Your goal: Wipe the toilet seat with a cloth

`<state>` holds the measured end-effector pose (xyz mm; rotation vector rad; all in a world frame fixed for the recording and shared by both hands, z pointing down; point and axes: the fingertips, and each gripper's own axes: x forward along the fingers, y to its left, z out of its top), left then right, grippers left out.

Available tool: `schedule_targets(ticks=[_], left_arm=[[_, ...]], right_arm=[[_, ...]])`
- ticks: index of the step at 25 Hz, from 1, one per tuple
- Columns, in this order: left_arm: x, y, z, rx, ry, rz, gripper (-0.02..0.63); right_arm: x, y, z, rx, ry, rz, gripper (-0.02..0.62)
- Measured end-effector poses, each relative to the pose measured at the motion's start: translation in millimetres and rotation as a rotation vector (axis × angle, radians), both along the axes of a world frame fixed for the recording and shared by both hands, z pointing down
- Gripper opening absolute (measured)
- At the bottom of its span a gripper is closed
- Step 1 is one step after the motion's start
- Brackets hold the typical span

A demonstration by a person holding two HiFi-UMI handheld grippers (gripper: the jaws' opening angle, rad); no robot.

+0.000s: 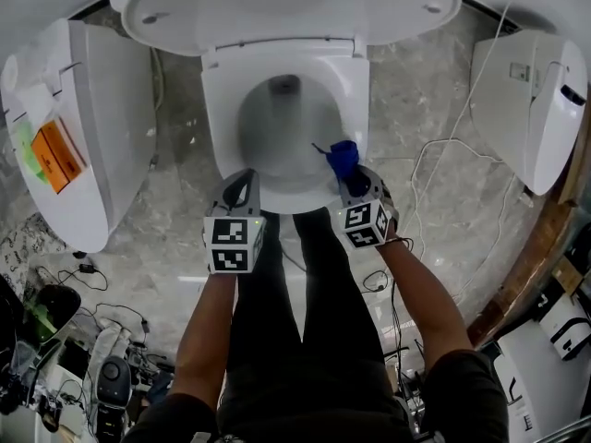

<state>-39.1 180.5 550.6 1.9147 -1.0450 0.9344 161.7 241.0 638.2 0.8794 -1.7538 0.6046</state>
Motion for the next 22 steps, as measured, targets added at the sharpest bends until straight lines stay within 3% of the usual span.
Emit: schedule_targets(ticks=[6,12,22], left_arm=[[-6.4,-6.0,0.4,0.009,-0.002,-0.033,0.009],[-16.0,-11.4,-5.0,0.043,0.038,-0.087,0.009],[-39.9,-9.8,-1.4,0.041,0.017,-0.151,0.009]], right_arm=[[-24.0,30.0,0.2,-0.056,-0.058,-0.034,0.087],[-57.4,52.3,1.8,-0.087,-0.099,-0.128,0.087],[-116.6,66.1,4.7,-0.139,-0.173,-0.199,0.087]])
